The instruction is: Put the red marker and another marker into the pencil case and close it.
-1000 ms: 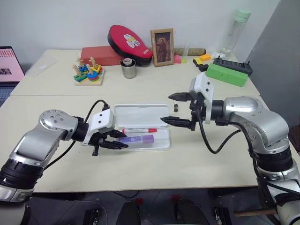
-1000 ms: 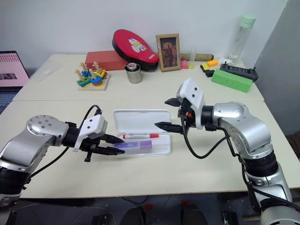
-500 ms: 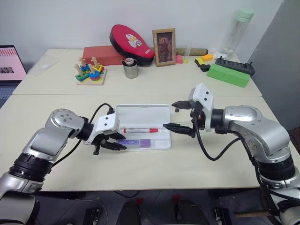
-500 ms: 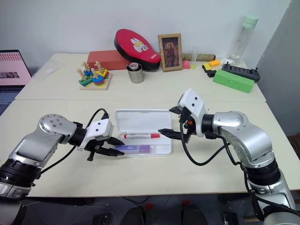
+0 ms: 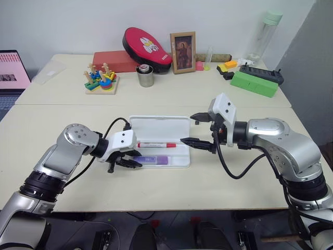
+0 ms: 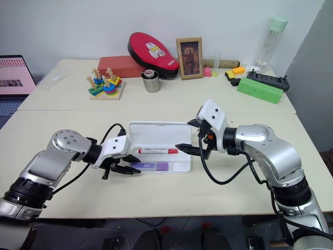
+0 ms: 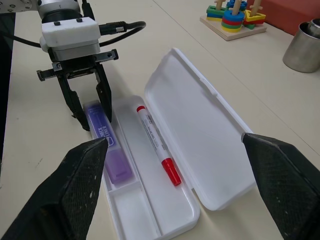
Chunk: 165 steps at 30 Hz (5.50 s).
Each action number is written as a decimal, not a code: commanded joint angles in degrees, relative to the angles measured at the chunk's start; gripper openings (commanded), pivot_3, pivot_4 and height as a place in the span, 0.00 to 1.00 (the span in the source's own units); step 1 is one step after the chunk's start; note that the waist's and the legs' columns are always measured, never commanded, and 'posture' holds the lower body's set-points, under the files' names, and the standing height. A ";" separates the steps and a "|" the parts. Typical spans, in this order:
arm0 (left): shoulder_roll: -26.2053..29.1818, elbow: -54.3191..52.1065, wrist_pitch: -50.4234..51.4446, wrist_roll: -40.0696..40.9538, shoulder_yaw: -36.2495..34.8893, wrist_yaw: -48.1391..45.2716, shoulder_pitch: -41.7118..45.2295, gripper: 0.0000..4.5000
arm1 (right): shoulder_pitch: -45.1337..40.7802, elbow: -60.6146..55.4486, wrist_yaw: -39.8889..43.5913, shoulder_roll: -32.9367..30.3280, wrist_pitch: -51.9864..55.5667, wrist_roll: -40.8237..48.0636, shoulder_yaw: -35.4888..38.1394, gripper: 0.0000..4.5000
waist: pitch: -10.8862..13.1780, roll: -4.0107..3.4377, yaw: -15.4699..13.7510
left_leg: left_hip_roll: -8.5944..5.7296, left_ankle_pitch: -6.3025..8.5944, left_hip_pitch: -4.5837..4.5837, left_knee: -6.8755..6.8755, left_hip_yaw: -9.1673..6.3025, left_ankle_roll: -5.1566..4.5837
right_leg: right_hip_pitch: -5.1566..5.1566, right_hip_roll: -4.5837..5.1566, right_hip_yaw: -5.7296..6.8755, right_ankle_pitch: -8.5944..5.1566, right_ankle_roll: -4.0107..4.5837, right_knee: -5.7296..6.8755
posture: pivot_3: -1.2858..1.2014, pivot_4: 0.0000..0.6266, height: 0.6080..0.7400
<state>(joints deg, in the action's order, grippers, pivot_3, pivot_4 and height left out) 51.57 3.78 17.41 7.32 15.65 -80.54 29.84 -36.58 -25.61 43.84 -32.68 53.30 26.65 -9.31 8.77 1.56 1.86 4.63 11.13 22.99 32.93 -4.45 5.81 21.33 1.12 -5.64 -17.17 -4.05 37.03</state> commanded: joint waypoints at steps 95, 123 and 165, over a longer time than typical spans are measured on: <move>2.41 -24.85 12.43 25.96 -27.43 15.35 -24.54 1.00 | -5.16 29.61 17.89 5.57 -22.72 -19.09 -19.41 0.07 | 0.00 0.02 0.91 | 0.01 -0.02 -0.07 0.00 0.03 -0.07 | -0.02 0.03 0.00 0.05 -0.03 -0.01 | 0.52 0.24 1.00; -5.76 -25.81 19.53 32.54 -33.90 30.02 -22.34 1.00 | -18.39 34.54 15.46 10.55 -20.09 -12.85 -4.10 1.00 | 0.02 -0.01 1.08 | 0.01 -0.02 -0.11 0.05 0.02 -0.08 | -0.07 0.02 0.01 0.05 -0.04 0.05 | 0.52 0.24 1.00; 0.47 -30.41 22.75 37.68 -38.86 29.71 -32.28 1.00 | -9.18 33.13 21.19 13.42 -26.42 -27.40 -20.69 0.02 | -0.02 0.05 1.40 | 0.01 -0.02 -0.14 0.00 0.00 -0.06 | -0.06 0.03 0.05 0.06 -0.02 0.07 | 0.52 0.24 1.00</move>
<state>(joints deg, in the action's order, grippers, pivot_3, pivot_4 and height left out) 50.45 -25.39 40.90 46.01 -22.72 -48.73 -1.85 -46.93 9.67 65.09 -19.06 26.81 0.52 -28.32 8.75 1.61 3.26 4.65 11.11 22.83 32.92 -4.45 5.75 21.27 1.15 -5.60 -17.11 -4.06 37.11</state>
